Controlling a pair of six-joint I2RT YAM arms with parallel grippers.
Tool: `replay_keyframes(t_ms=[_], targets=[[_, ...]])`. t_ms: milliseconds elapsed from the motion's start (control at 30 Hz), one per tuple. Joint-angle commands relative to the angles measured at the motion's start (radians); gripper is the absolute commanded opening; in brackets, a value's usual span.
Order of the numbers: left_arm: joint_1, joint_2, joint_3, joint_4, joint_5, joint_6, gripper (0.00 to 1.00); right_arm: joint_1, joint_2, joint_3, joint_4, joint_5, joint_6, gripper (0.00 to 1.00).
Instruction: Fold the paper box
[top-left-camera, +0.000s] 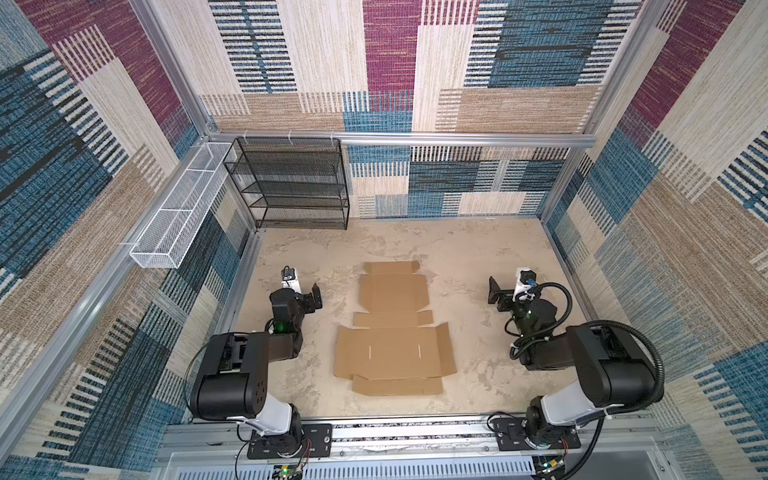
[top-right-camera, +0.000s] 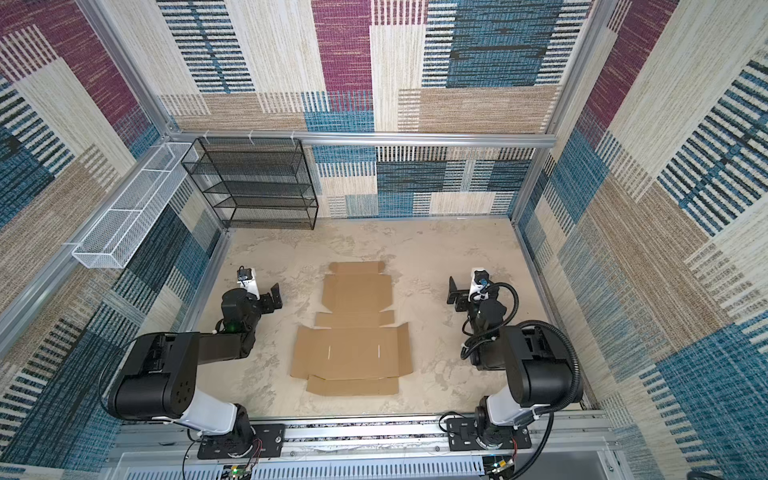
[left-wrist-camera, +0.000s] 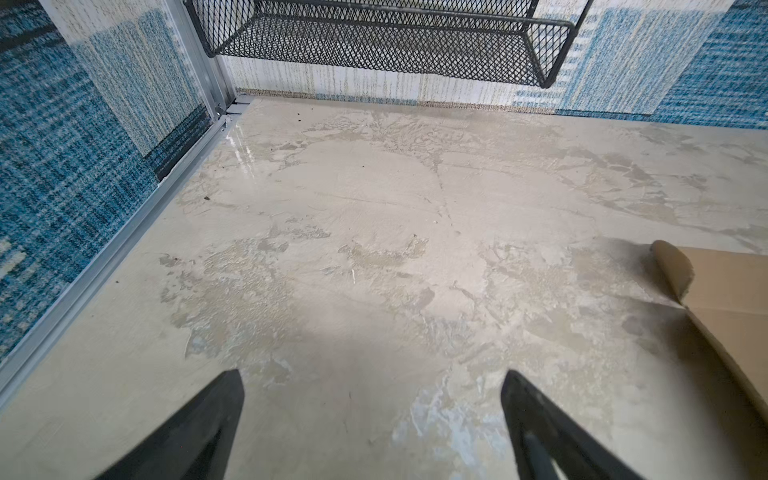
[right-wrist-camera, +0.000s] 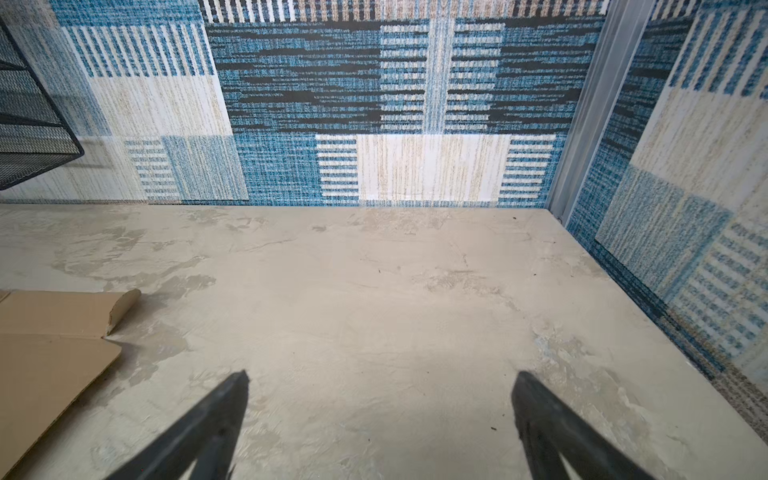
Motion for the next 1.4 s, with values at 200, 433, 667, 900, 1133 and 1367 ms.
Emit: replay_keyframes(t_ms=[200,433,667,900,1133,1367], targets=[[0.001,0.001,0.008,-0.007,0.006,0.020,0.99,-0.001,-0.004,-0.002,0.027,-0.008,0.003,1.00],[0.001,0.001,0.009,-0.008,0.006,0.020,0.99,-0.001,-0.005,-0.002,0.030,-0.008,0.003,1.00],[0.001,0.001,0.010,-0.010,0.006,0.020,0.99,-0.001,-0.005,-0.002,0.030,-0.009,0.003,1.00],[0.001,0.001,0.009,-0.010,0.006,0.020,0.99,-0.001,-0.005,-0.003,0.030,-0.009,0.003,1.00],[0.001,0.001,0.008,-0.008,0.007,0.019,0.99,-0.001,-0.004,-0.004,0.030,-0.009,0.003,1.00],[0.002,-0.040,0.014,-0.047,0.032,0.029,0.99,-0.001,-0.007,-0.008,0.036,-0.009,0.004,1.00]])
